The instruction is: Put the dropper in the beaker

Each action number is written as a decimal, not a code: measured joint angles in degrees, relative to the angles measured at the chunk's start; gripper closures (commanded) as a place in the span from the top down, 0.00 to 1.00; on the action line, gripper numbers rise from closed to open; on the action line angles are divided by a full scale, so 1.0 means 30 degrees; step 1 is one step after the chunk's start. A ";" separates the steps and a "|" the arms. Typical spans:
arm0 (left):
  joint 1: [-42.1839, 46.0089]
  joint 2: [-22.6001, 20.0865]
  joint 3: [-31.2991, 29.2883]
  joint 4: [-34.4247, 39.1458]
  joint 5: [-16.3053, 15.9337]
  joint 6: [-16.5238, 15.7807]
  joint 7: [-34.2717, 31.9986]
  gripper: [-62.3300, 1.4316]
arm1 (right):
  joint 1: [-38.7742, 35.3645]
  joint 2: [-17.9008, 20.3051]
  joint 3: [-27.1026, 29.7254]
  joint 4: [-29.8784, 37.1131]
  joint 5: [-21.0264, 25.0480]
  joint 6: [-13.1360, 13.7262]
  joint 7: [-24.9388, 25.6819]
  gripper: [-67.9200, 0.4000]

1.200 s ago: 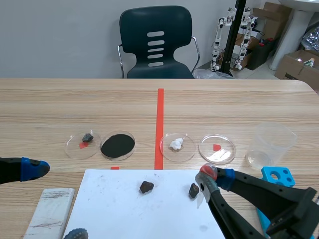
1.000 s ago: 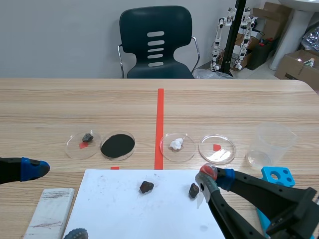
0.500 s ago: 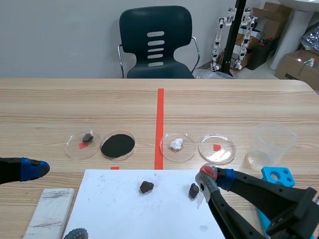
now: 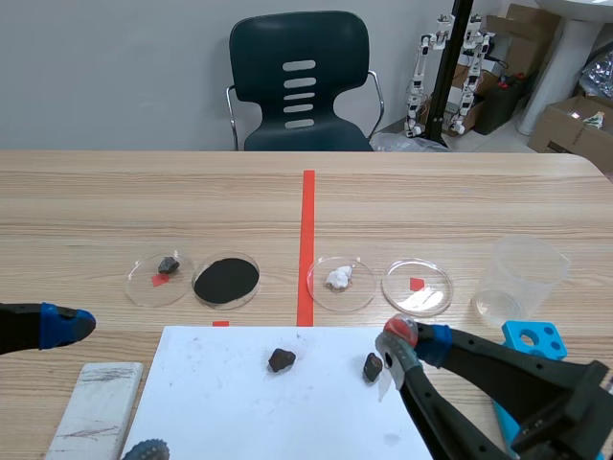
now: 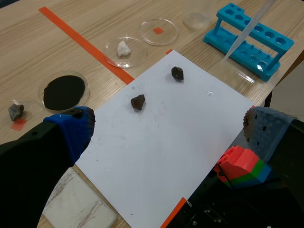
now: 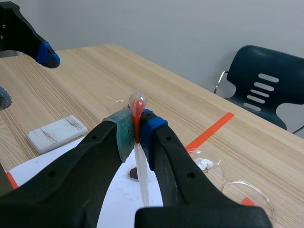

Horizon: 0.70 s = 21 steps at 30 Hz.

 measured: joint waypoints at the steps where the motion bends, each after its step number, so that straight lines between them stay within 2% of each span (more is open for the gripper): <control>1: 0.0000 0.0000 0.0000 0.0000 0.0000 0.0000 0.0000 1.00 | 0.0000 0.0000 0.0015 0.0000 0.0015 0.0000 0.0000 0.02; 7: 0.0000 0.0007 0.0000 0.0000 0.0000 0.0000 0.0000 1.00 | 0.0874 -0.0175 0.1086 0.0000 0.1013 -0.0007 0.0015 0.02; 12: 0.0000 0.0000 0.0000 0.0000 0.0000 0.0000 0.0000 1.00 | 0.1931 -0.0918 0.2441 0.0000 0.1763 -0.0007 0.0000 0.02; 17: 0.0000 0.0000 0.0000 0.0000 0.0000 0.0000 0.0000 1.00 | 0.3096 -0.0911 0.3840 0.0000 0.2565 0.0007 -0.0073 0.02; 21: 0.0000 0.0000 0.0000 0.0000 0.0000 0.0000 0.0000 1.00 | 0.4014 -0.0911 0.4430 -0.0007 0.3242 0.0007 -0.1158 0.02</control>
